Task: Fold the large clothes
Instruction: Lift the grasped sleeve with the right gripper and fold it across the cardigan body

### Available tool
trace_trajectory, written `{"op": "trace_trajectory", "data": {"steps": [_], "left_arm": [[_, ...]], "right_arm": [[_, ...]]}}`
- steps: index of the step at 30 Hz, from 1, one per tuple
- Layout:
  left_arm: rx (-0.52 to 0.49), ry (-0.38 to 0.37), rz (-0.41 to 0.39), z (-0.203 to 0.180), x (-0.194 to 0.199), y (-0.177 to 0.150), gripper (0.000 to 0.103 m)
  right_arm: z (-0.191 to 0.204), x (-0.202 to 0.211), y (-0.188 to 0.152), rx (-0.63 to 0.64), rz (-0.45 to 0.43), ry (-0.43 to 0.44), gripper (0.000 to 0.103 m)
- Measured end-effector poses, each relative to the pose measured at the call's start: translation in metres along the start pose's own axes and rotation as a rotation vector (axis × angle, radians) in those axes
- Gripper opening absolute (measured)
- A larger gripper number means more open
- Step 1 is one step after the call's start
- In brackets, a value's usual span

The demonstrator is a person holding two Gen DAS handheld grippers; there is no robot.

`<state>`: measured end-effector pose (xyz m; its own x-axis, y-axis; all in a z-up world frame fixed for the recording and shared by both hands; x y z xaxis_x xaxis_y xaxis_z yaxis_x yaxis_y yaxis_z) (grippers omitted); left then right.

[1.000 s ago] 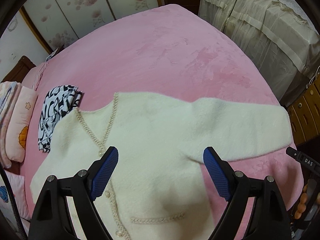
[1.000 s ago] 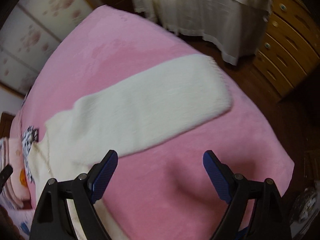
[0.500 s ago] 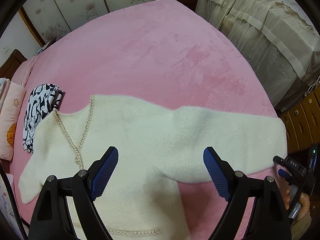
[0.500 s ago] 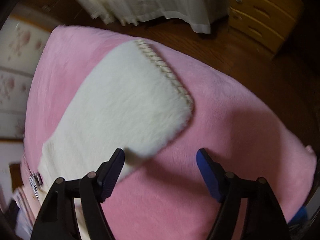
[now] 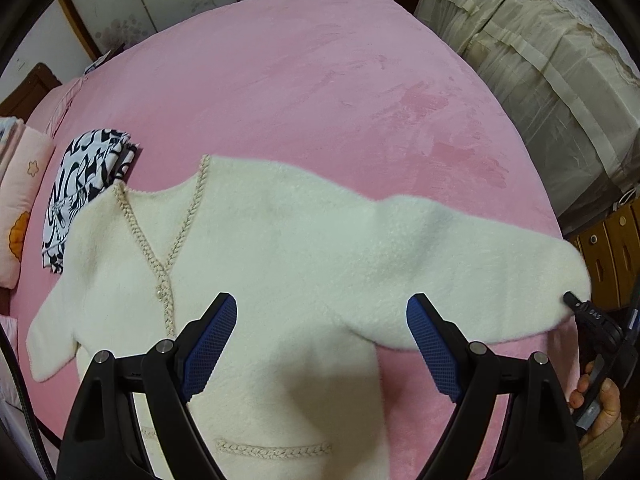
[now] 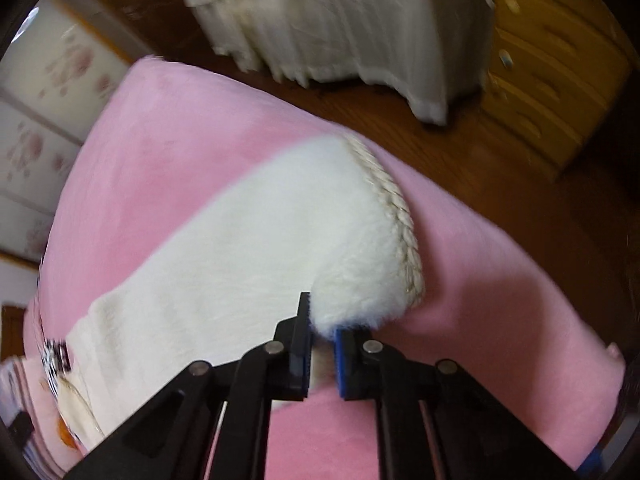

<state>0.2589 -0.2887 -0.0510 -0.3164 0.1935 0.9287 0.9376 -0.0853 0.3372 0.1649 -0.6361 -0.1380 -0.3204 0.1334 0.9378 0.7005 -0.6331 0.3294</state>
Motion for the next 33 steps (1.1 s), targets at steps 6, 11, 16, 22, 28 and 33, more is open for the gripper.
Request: {"op": "trace_trajectory", "data": {"steps": [6, 11, 16, 22, 28, 33], "left_arm": [[0.091, -0.018, 0.004, 0.05, 0.011, -0.009, 0.086], [0.161, -0.037, -0.001, 0.095, 0.014, -0.014, 0.086], [0.213, -0.058, 0.023, 0.137, 0.003, -0.018, 0.086], [0.259, -0.119, 0.138, 0.164, -0.036, -0.038, 0.086], [0.327, -0.324, 0.211, 0.162, -0.072, -0.05, 0.086], [0.4, -0.433, 0.266, 0.155, -0.11, -0.052, 0.086]], "right_arm": [[0.084, 0.075, -0.016, 0.329, -0.165, 0.102, 0.009], [0.17, 0.116, -0.069, 0.608, -0.24, 0.203, 0.009], [0.239, 0.088, -0.143, 0.86, -0.182, 0.243, 0.009], [0.274, 0.02, -0.226, 1.156, -0.097, 0.083, 0.023], [0.266, 0.022, -0.232, 1.19, -0.127, 0.094, 0.048], [0.257, 0.024, -0.226, 1.161, -0.115, 0.098, 0.048]]}}
Point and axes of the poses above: each gripper's, at about its wrist camera, not at the fingertips, and x roughly against the way its jaws point, z to its left, y to its top, the point moved 1 cm from there along -x, roughly the way its jaws point, and after that the axes turned 11 degrees about -y, right-handed, at the moved point
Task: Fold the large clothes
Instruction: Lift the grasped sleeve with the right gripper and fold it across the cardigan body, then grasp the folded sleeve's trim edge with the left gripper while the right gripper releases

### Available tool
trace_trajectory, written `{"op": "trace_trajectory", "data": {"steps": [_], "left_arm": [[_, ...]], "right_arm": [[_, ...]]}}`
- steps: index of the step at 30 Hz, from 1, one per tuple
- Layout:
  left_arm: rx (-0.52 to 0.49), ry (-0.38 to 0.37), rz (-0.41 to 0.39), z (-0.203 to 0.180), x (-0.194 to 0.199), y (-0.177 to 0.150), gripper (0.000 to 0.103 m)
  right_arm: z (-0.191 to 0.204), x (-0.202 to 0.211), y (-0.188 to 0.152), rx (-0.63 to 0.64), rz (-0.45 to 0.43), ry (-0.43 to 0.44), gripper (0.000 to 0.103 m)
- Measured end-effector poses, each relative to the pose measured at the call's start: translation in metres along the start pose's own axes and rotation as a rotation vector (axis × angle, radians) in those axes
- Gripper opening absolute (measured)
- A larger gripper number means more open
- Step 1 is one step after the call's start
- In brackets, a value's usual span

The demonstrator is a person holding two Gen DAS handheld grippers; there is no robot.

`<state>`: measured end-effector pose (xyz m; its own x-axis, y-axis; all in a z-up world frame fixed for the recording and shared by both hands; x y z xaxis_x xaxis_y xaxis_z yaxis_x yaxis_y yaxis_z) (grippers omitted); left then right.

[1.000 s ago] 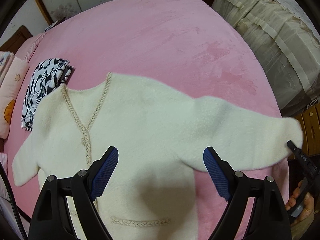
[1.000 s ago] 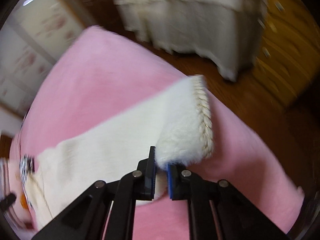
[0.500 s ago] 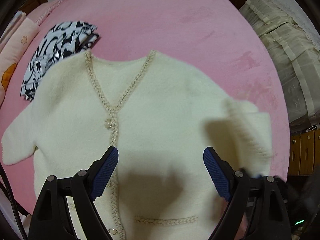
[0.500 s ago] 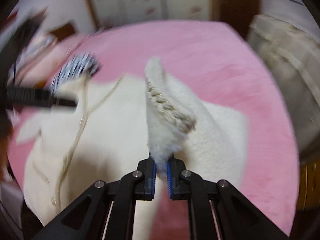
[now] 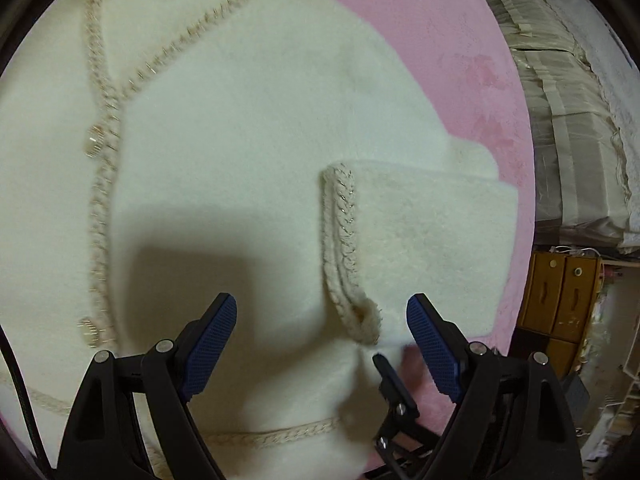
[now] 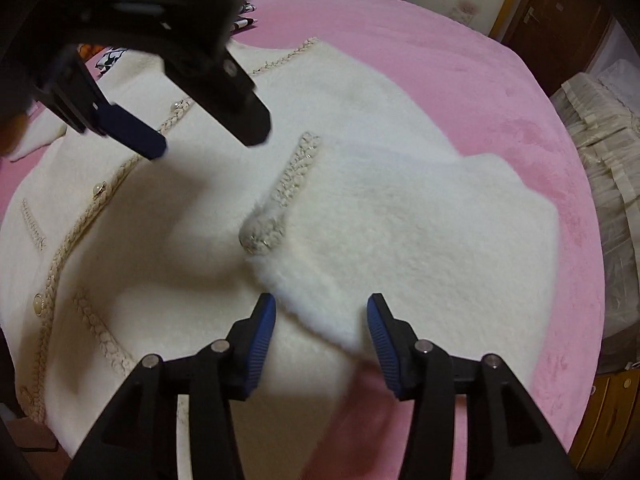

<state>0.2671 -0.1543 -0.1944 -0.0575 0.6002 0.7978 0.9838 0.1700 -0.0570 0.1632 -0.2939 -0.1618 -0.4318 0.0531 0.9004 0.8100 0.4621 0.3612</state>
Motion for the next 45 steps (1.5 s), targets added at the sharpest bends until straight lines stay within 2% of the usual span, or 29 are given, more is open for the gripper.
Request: {"op": "trace_trajectory", "data": {"steps": [3, 6, 10, 11, 13, 14, 15, 18, 23, 28, 30, 34, 37, 41, 45], "left_arm": [[0.018, -0.03, 0.02, 0.001, -0.02, 0.002, 0.085], [0.015, -0.038, 0.047, 0.0, -0.04, 0.008, 0.071], [0.018, -0.019, 0.065, -0.002, -0.064, 0.012, 0.068], [0.02, -0.023, 0.066, -0.003, -0.066, 0.014, 0.063], [0.021, -0.044, 0.078, -0.01, -0.071, 0.013, 0.026], [0.017, -0.026, 0.086, -0.015, -0.075, 0.012, 0.017], [0.007, -0.014, 0.089, -0.02, -0.076, 0.013, 0.013], [-0.077, 0.041, 0.062, -0.044, -0.066, 0.011, 0.011], [-0.227, 0.087, -0.059, -0.093, -0.023, 0.012, 0.01], [-0.357, 0.104, -0.226, -0.12, 0.051, 0.021, 0.01], [-0.412, 0.134, -0.282, -0.125, 0.077, 0.024, 0.01], [-0.453, 0.187, -0.347, -0.114, 0.121, 0.028, 0.01], [-0.448, 0.225, -0.393, -0.09, 0.146, 0.026, 0.01], [-0.373, 0.237, -0.419, -0.05, 0.162, 0.024, 0.01], [-0.312, 0.272, -0.434, -0.011, 0.17, 0.023, 0.01]], "right_arm": [[-0.007, -0.001, -0.008, -0.043, 0.026, 0.021, 0.048], [-0.016, -0.002, -0.014, -0.08, 0.042, 0.043, 0.048], [-0.02, -0.006, -0.018, -0.108, 0.052, 0.06, 0.048], [-0.02, -0.007, -0.019, -0.113, 0.055, 0.062, 0.048], [-0.024, -0.01, -0.021, -0.125, 0.062, 0.059, 0.048], [-0.029, -0.014, -0.019, -0.133, 0.067, 0.056, 0.048], [-0.032, -0.015, -0.02, -0.141, 0.073, 0.053, 0.048], [-0.044, -0.019, -0.024, -0.182, 0.098, 0.05, 0.048], [-0.066, -0.022, -0.026, -0.267, 0.128, 0.038, 0.048], [-0.09, -0.022, -0.024, -0.373, 0.143, 0.001, 0.049], [-0.1, -0.02, -0.02, -0.418, 0.138, -0.011, 0.05], [-0.112, -0.019, -0.011, -0.49, 0.119, -0.037, 0.055], [-0.121, -0.022, -0.003, -0.54, 0.113, -0.043, 0.056], [-0.12, -0.034, 0.012, -0.564, 0.115, -0.002, 0.06], [-0.106, -0.041, 0.029, -0.522, 0.108, 0.016, 0.06]]}}
Point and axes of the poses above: each gripper's, at about its wrist camera, not at the fingertips, and x roughly against the way its jaws point, z to its left, y to its top, the point moved 1 cm from there along -x, roughly the way its jaws point, and after that the axes turned 11 degrees about -y, right-handed, at the moved point
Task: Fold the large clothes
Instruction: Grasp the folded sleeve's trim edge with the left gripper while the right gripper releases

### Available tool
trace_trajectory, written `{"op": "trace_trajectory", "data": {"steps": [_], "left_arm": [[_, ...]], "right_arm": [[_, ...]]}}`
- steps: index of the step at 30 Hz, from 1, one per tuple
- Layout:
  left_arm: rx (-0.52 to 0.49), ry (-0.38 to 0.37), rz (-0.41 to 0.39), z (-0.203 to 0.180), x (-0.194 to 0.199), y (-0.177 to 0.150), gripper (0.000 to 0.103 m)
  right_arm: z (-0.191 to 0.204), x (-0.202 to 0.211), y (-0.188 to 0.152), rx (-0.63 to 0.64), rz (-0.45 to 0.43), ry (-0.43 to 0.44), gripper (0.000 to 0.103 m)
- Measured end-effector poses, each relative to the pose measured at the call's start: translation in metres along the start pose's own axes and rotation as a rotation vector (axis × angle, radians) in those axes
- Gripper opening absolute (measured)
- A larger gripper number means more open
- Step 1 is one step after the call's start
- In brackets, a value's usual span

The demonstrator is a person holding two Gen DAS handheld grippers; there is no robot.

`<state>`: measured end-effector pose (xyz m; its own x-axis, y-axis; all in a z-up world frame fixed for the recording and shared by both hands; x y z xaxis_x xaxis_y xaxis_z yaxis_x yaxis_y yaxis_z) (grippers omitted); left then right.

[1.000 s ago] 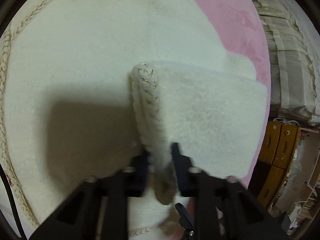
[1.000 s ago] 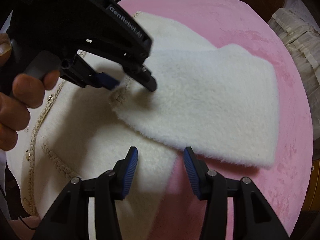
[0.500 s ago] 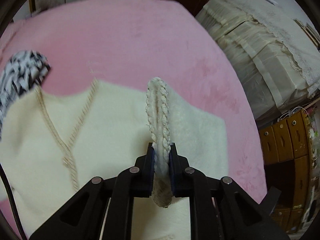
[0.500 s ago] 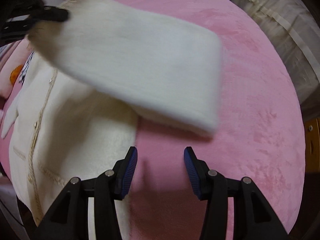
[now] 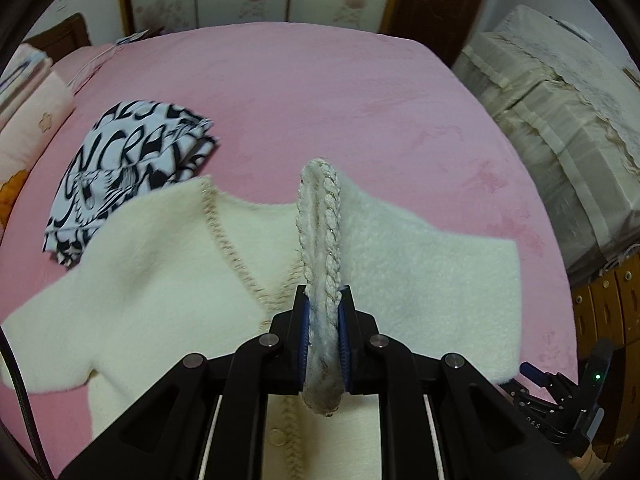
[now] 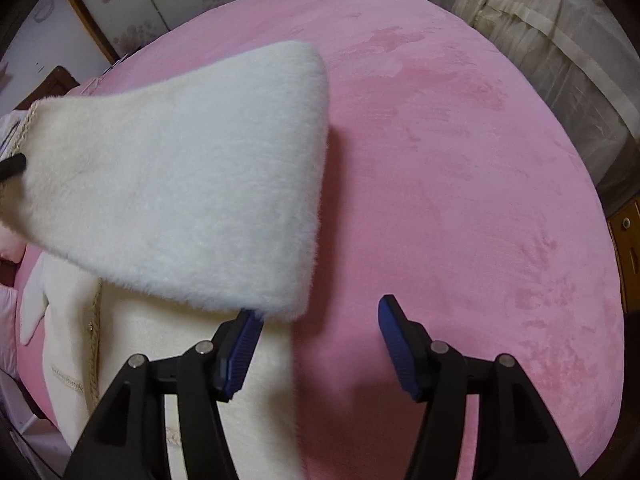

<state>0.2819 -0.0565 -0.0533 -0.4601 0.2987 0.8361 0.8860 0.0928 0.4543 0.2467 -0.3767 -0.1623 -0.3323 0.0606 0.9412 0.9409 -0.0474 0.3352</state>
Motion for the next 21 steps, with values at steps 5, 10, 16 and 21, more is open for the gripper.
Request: {"op": "trace_trajectory", "data": {"steps": [5, 10, 16, 21], "left_arm": [[0.038, 0.064, -0.01, 0.037, -0.008, -0.012, 0.011], [0.112, 0.104, 0.022, 0.077, -0.031, -0.023, 0.011], [0.178, 0.117, 0.13, 0.118, -0.075, -0.038, 0.016], [0.315, 0.044, 0.196, 0.152, -0.088, -0.045, 0.056]], "right_arm": [[0.038, -0.01, 0.002, 0.08, 0.007, 0.009, 0.06], [0.069, -0.006, -0.01, 0.124, 0.021, -0.004, 0.06], [0.074, -0.004, -0.018, 0.122, 0.043, -0.002, 0.06], [0.06, 0.001, -0.017, 0.106, 0.053, 0.018, 0.06]]}}
Point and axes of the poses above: each gripper's, at about its wrist camera, not at the fingertips, and x roughly against the way its jaws point, z to its left, y to its top, the point moved 1 cm from there along -x, roughly the way its jaws point, and after that the axes turned 11 degrees about -y, right-handed, at the moved point
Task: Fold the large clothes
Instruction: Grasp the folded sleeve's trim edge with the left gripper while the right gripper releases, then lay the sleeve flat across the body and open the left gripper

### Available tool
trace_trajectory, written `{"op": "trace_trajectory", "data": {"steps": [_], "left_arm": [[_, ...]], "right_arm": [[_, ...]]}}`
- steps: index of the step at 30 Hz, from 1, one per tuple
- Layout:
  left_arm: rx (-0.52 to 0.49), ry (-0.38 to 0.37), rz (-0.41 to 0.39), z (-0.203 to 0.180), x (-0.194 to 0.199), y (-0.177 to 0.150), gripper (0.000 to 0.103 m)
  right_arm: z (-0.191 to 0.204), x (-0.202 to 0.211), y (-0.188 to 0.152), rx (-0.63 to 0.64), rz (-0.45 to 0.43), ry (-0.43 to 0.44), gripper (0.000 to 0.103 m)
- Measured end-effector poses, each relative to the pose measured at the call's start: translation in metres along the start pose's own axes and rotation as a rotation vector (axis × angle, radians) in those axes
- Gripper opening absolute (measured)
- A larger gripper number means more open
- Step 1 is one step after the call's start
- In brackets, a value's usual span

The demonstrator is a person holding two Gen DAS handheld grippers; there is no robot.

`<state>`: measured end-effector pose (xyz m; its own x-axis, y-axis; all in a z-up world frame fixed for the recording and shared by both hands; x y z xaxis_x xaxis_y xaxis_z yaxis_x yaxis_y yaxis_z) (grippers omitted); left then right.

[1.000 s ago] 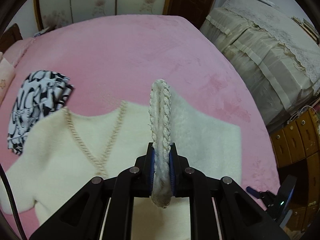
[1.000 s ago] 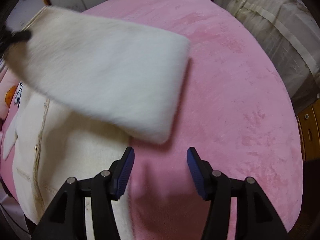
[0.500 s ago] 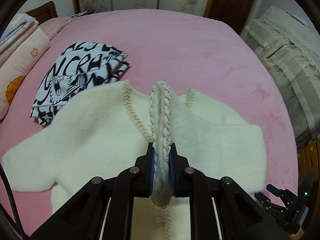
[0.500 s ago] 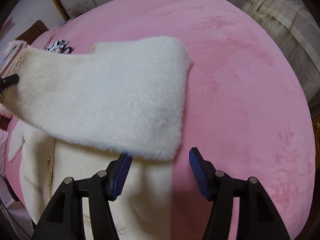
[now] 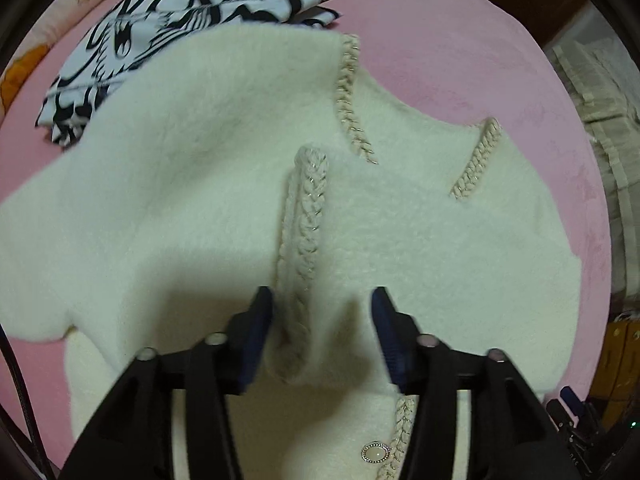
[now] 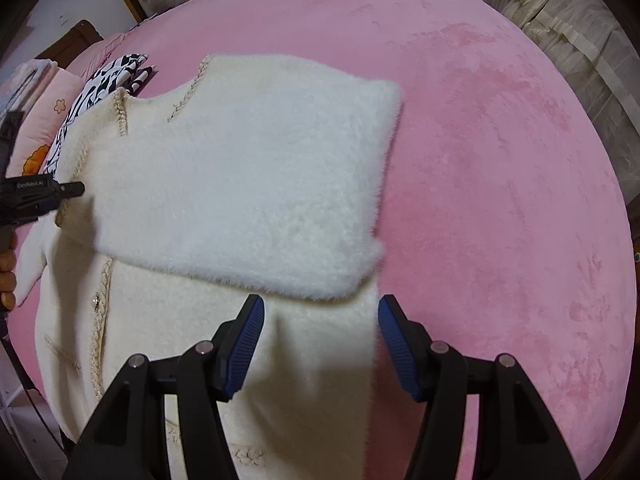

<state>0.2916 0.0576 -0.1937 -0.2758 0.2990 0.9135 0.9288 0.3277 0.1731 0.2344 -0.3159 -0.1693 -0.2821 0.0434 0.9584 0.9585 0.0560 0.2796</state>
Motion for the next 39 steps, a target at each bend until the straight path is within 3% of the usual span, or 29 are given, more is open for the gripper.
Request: {"op": "trace_trajectory", "data": {"steps": [4, 6, 13, 15, 16, 18, 20, 21, 22, 24, 26, 28, 30, 35, 39], "left_arm": [[0.049, -0.052, -0.04, 0.014, 0.007, 0.01, 0.057], [0.057, -0.048, -0.043, 0.018, 0.004, 0.018, 0.057], [-0.034, -0.029, -0.012, 0.002, -0.026, 0.049, 0.055], [-0.048, -0.025, 0.003, -0.005, -0.034, 0.057, 0.042], [-0.062, 0.0, 0.006, -0.01, -0.037, 0.061, 0.029], [-0.1, 0.026, 0.0, -0.018, -0.039, 0.065, 0.013], [-0.13, 0.022, -0.023, -0.025, -0.035, 0.068, 0.012], [-0.139, 0.02, -0.035, -0.027, -0.033, 0.069, 0.012], [-0.147, 0.018, -0.053, -0.03, -0.029, 0.07, 0.012], [-0.149, 0.014, -0.085, -0.031, -0.025, 0.071, 0.012], [-0.143, 0.029, -0.079, -0.028, -0.031, 0.07, 0.013], [-0.126, 0.07, -0.035, -0.022, -0.046, 0.068, 0.018], [-0.109, 0.095, -0.011, -0.018, -0.051, 0.066, 0.023], [-0.144, 0.12, -0.017, -0.021, -0.023, 0.062, 0.03], [-0.276, 0.091, -0.044, -0.047, -0.001, 0.033, 0.043]], "right_arm": [[-0.008, 0.011, 0.013, -0.013, -0.019, 0.016, 0.061], [-0.011, 0.014, 0.025, -0.024, -0.034, 0.024, 0.066], [-0.025, -0.02, 0.088, -0.112, -0.035, 0.022, 0.071], [-0.03, -0.039, 0.105, -0.14, -0.012, 0.007, 0.071], [-0.032, -0.05, 0.114, -0.155, 0.005, 0.004, 0.071], [-0.035, -0.068, 0.125, -0.188, 0.04, 0.009, 0.071], [-0.035, -0.085, 0.131, -0.205, 0.089, 0.007, 0.064], [-0.034, -0.088, 0.132, -0.19, 0.088, 0.033, 0.034], [-0.031, -0.087, 0.134, -0.159, 0.076, 0.014, 0.023], [-0.031, -0.078, 0.134, -0.151, 0.033, -0.002, 0.02], [-0.034, -0.075, 0.127, -0.172, 0.007, -0.006, 0.021], [-0.035, -0.079, 0.121, -0.172, 0.018, -0.035, 0.036], [-0.036, -0.074, 0.119, -0.186, 0.02, -0.058, 0.044], [-0.022, -0.023, 0.106, -0.12, -0.106, -0.118, 0.045], [0.008, 0.008, 0.082, -0.056, -0.158, -0.054, 0.045]]}}
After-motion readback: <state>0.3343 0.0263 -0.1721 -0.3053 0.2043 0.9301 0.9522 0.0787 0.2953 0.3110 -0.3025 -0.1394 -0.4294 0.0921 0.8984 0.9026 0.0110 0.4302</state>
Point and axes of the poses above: each gripper's, at about its wrist camera, not at the fingertips, and x roughly against the way its jaws point, z to its left, y to its top, the point moved 1 cm from there along -x, roughly the way its jaws point, and after that the axes turned 11 degrees about -y, right-handed, at the moved point
